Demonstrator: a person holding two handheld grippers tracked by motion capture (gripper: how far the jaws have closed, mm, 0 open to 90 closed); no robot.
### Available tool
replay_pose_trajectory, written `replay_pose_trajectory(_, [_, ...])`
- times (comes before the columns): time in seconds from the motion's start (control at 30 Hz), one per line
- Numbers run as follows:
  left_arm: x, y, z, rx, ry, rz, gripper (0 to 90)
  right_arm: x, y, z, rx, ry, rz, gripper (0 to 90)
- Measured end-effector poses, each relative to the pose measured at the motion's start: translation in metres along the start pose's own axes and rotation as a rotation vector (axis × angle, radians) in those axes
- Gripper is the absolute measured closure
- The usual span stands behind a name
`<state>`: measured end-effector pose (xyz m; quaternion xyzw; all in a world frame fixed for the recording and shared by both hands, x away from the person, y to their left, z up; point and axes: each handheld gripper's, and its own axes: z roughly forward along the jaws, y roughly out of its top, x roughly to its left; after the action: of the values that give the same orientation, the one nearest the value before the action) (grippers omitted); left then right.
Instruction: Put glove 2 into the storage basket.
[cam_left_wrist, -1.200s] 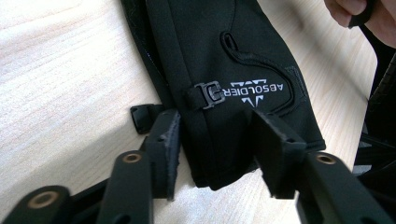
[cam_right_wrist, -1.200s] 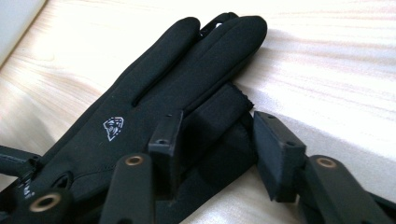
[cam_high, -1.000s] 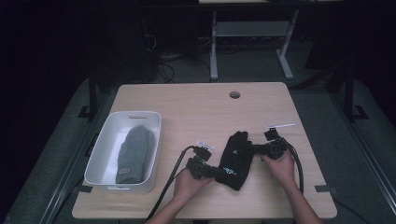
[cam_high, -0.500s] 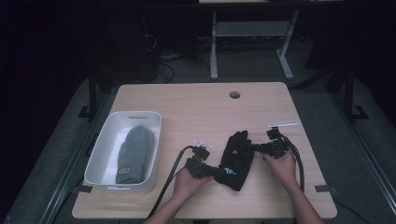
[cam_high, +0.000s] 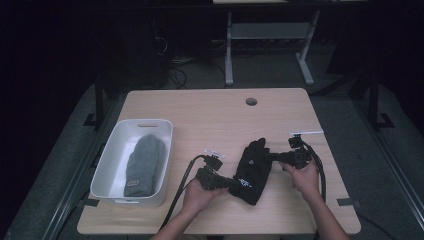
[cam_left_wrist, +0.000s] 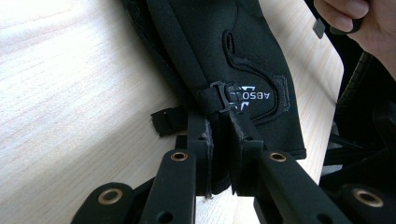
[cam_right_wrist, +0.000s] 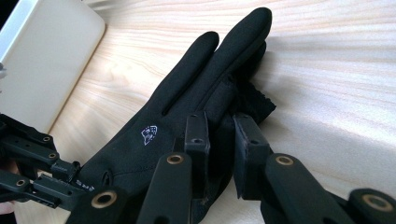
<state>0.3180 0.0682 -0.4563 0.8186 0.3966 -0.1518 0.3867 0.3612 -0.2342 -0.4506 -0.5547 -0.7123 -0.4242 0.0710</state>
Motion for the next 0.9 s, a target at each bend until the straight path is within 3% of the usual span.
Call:
replay_pose_trajectory(0.33, [-0.004, 0.000, -0.003, 0.005, 0.003, 0.010, 81.2, 0.000, 0.000, 0.003, 0.008, 0.010, 0.015, 77.8])
replay_pose_trajectory(0.57, [-0.006, 0.003, -0.012, -0.004, 0.000, 0.023, 81.3, 0.001, 0.002, 0.001, -0.011, 0.045, 0.028, 77.9])
replay_pose_trajectory(0.9, [-0.012, 0.005, -0.028, -0.028, 0.009, 0.041, 81.2, 0.017, 0.014, -0.007, -0.023, 0.062, 0.006, 77.9])
